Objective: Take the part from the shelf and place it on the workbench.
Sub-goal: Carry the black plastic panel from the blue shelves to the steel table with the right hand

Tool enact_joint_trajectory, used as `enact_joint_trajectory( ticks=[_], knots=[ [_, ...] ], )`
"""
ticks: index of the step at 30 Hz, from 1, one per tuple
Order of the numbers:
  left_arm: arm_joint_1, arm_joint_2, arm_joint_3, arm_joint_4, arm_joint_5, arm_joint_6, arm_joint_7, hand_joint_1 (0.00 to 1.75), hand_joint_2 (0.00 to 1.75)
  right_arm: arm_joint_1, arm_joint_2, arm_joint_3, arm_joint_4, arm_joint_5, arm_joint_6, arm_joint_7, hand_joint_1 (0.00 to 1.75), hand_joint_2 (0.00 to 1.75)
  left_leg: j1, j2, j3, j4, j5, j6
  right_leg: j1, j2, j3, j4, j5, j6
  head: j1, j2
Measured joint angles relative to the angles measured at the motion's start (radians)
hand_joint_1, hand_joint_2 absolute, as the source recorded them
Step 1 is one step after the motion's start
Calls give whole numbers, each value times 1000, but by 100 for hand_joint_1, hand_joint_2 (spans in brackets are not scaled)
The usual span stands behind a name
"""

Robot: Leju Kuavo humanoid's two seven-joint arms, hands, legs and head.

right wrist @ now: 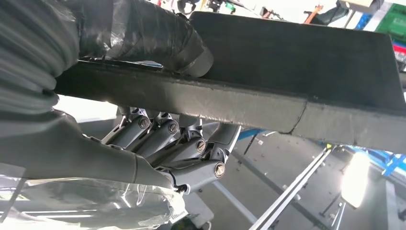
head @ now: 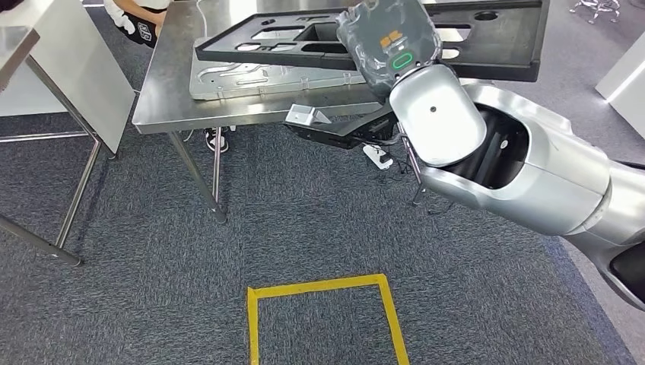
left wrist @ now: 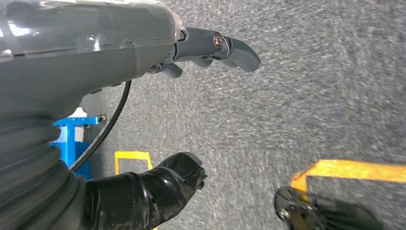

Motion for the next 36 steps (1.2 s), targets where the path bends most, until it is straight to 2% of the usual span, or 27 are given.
enact_joint_trajectory(
  ticks=[1, 4, 6, 8, 10, 11, 12, 13, 14, 15, 16, 18, 21, 22, 23, 25, 26, 27, 28, 29, 30, 31, 32, 36],
  knots=[
    [-1, 0, 0, 0, 0, 0, 0, 0, 175, 0, 0, -1, -1, 0, 0, 0, 175, 175, -2, -1, 0, 4, -6, -6, 1, 1, 16, -35, 8, -3, 0, 0],
    [-2, 0, -1, 0, 0, 0, -1, 0, 175, 1, -1, -2, -5, 0, 0, 0, 175, 175, -3, -1, 0, 3, -14, -21, 4, 4, 25, -48, -4, -17, -1, 0],
    [-2, -1, -1, 0, 0, 0, -1, 0, 175, 0, -1, -2, -5, 0, 1, 0, 175, 175, -1, 2, -9, 31, -33, -31, 1, 5, 34, -54, -8, -28, -2, 0],
    [-3, -1, -2, 0, 0, 0, -1, 0, 175, 0, -2, -3, -6, 0, 1, 0, 175, 175, 0, 5, -63, 137, -77, -39, 1, 5, 45, -57, -14, -37, -4, 0],
    [-4, -1, -2, 0, 0, 0, 0, 0, 175, 3, -2, -3, -6, 0, 2, 0, 175, 175, 1, 5, -141, 263, -111, -43, 3, 5, 53, -57, -21, -41, -4, 0],
    [-3, -1, -3, 0, 0, 1, 0, 0, 175, 4, -2, -3, -6, 0, 3, 0, 175, 175, 1, 5, -166, 291, -105, -42, 5, 6, 58, -57, -25, -42, -4, 0],
    [-2, -1, -3, 0, 0, 2, 0, 0, 175, 5, -2, -3, -6, 0, 3, 0, 175, 175, 0, 5, -173, 279, -78, -39, 7, 7, 65, -57, -29, -43, -4, 0],
    [0, -1, -3, 0, 0, 4, 0, 0, 175, 4, -2, -3, -6, 0, 4, 0, 175, 175, 0, 5, -161, 230, -36, -34, 9, 8, 72, -57, -34, -43, -4, 0],
    [1, 0, -3, 0, 0, 6, 0, 0, 175, 4, -2, -3, -6, 0, 4, 0, 175, 175, -3, 5, -137, 158, 10, -26, 10, 9, 79, -58, -39, -42, -4, 0],
    [1, 2, -3, 0, 0, 8, -1, 0, 175, 3, -2, -3, -6, 1, 4, 0, 175, 175, -7, 5, -110, 92, 44, -16, 12, 9, 84, -59, -43, -41, -3, 0],
    [0, 3, -3, 0, -1, 9, -1, 0, 175, 2, -2, -3, -7, 1, 5, 0, 175, 175, -12, 6, -89, 41, 63, -7, 11, 10, 86, -60, -46, -38, -3, 0],
    [-3, 7, -4, 0, -6, 8, -2, 0, 175, 2, -3, -3, -7, 1, 6, 0, 175, 175, -19, 6, -74, 7, 62, 3, 10, 10, 85, -63, -48, -30, -2, 0],
    [-4, 8, -4, 0, -16, 3, -2, 0, 175, 2, -5, -3, -8, 0, 7, 0, 175, 175, -14, 8, -52, -22, 65, 12, 10, 8, 86, -55, -59, -15, -1, 0],
    [-3, 8, -4, 0, -18, 1, -2, 0, 175, -1, -6, -3, -8, 0, 8, 0, 175, 175, -10, 10, -42, -33, 67, 15, 10, 8, 73, -25, -75, -11, 1, 0],
    [-1, 8, -4, 0, -18, 0, -2, 0, 175, -2, -7, -3, -8, 0, 8, 0, 175, 175, -9, 11, -35, -38, 66, 18, 9, 7, 45, 28, -99, -8, 2, 0],
    [-3, 8, -4, 0, -18, -1, -3, 0, 175, 0, -8, -3, -9, 0, 9, 0, 175, 175, -8, 12, -29, -39, 60, 23, 6, 6, -30, 156, -145, -1, 2, 0],
    [-3, 8, -4, 0, -18, -1, -3, 0, 175, 3, -9, -3, -9, 0, 10, 0, 175, 175, -7, 11, -26, -38, 56, 23, 3, 5, -58, 194, -148, 4, 2, 0],
    [-3, 8, -4, 0, -18, -2, -4, 0, 175, 6, -9, -3, -9, 0, 10, 0, 175, 175, -6, 9, -22, -36, 51, 21, -1, 5, -67, 196, -132, 7, 2, 0],
    [-3, 8, -4, 0, -18, -2, -4, 0, 175, 7, -9, -3, -9, 0, 11, 0, 175, 175, -4, 7, -16, -32, 44, 17, -4, 4, -56, 160, -97, 11, 2, 0],
    [-2, 8, -4, 0, -18, -3, -4, 0, 175, 6, -9, -3, -9, 0, 11, 0, 175, 175, -2, 5, -12, -26, 36, 12, -8, 2, -30, 96, -54, 14, 2, 0],
    [-1, 8, -4, 0, -18, -3, -4, 0, 175, 5, -9, -3, -9, 0, 11, 0, 175, 175, -2, 3, -10, -16, 26, 5, -9, 1, 0, 32, -24, 16, 3, 0],
    [-1, 8, -4, 1, -18, -4, -3, 0, 175, 4, -9, -3, -9, 0, 12, -1, 175, 175, -3, 2, -11, -7, 17, -2, -9, 1, 23, -16, -7, 14, 2, 0],
    [-1, 8, -4, 1, -18, -4, -3, 0, 175, 3, -9, -3, -9, 0, 12, -2, 175, 175, -4, 1, -13, 1, 11, -7, -8, 1, 35, -42, -4, 9, 2, 0],
    [-2, 7, -4, 1, -18, -10, -1, 0, 175, 0, -8, -3, -9, 0, 17, -6, 175, 175, -2, 2, -18, 15, -6, -25, -6, 2, 42, -53, -16, -19, 0, 0]
  ],
)
